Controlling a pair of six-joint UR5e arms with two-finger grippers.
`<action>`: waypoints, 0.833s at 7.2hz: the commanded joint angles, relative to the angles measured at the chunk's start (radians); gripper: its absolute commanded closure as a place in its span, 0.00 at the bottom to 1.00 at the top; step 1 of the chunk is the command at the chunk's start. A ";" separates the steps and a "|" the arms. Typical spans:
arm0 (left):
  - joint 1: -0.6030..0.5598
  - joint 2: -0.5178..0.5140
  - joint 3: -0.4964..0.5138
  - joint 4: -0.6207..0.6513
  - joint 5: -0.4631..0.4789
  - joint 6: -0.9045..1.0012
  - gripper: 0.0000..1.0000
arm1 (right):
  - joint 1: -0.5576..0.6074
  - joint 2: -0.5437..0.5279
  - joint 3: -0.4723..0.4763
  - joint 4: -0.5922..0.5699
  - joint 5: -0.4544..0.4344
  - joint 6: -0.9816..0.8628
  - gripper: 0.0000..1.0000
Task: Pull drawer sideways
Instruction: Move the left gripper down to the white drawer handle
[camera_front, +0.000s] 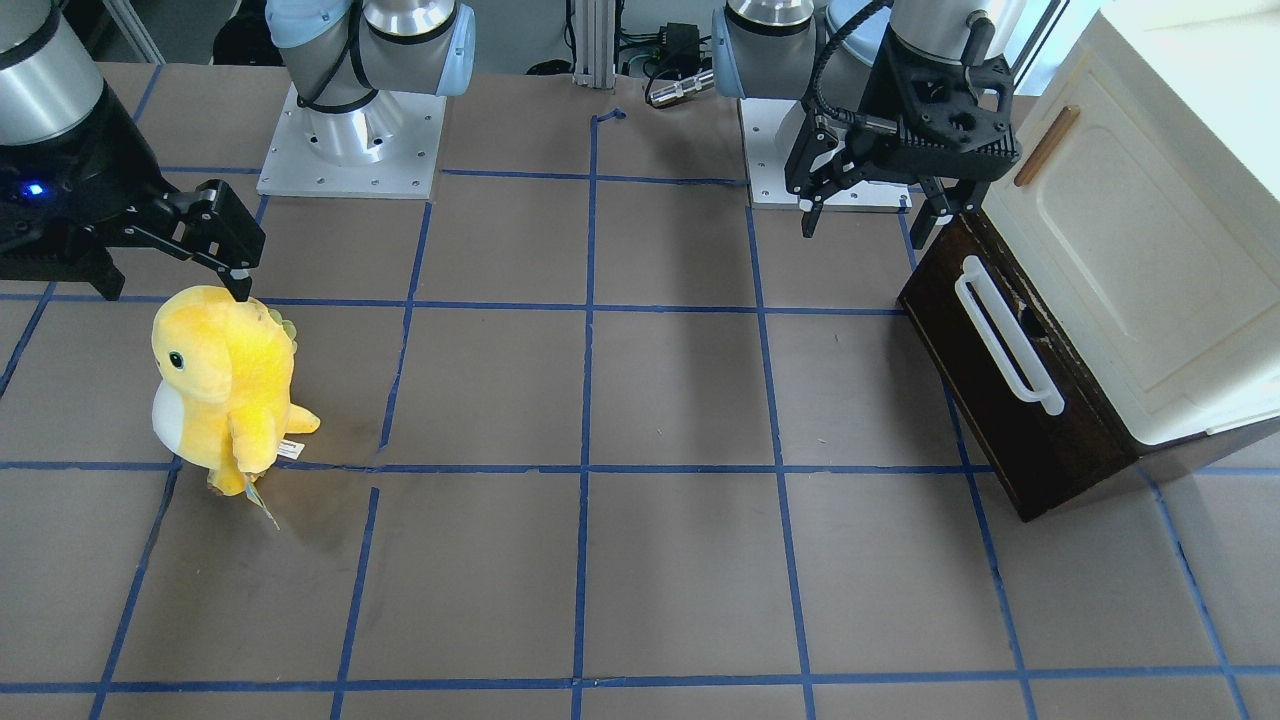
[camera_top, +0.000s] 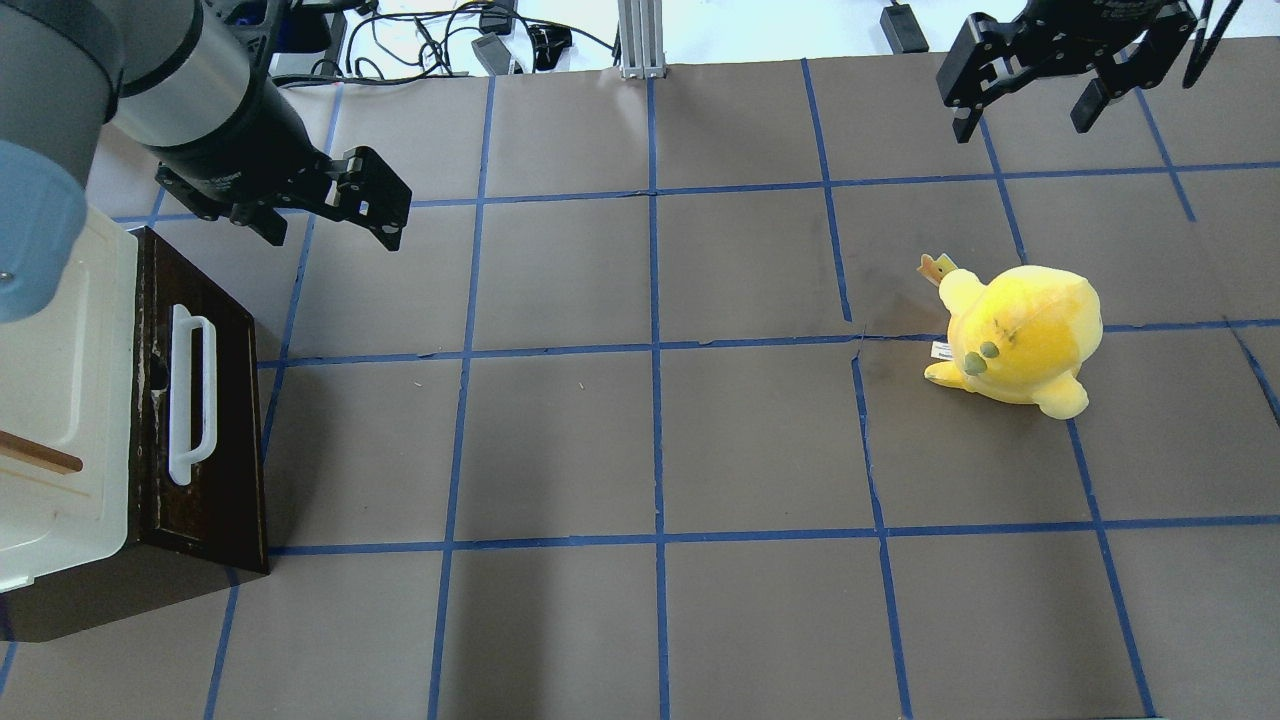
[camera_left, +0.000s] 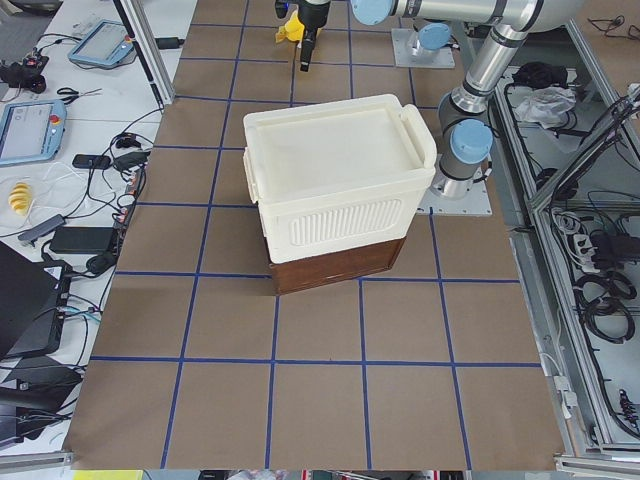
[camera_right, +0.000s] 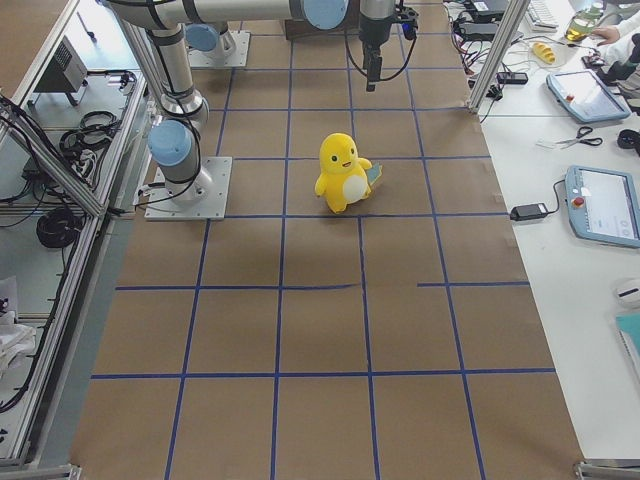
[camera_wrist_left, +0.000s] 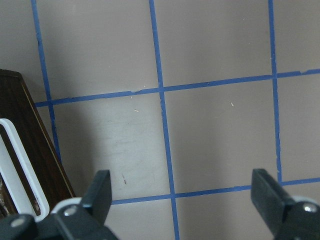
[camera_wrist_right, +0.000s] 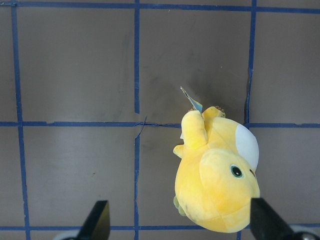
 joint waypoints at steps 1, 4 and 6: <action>0.000 -0.002 0.000 0.001 -0.002 0.000 0.00 | 0.000 0.000 0.000 0.000 0.000 0.000 0.00; 0.000 -0.006 -0.001 0.000 0.001 0.000 0.00 | 0.000 0.000 0.000 0.002 0.000 0.000 0.00; -0.003 -0.040 -0.024 -0.028 0.147 -0.008 0.00 | 0.000 0.000 0.000 0.000 0.000 0.000 0.00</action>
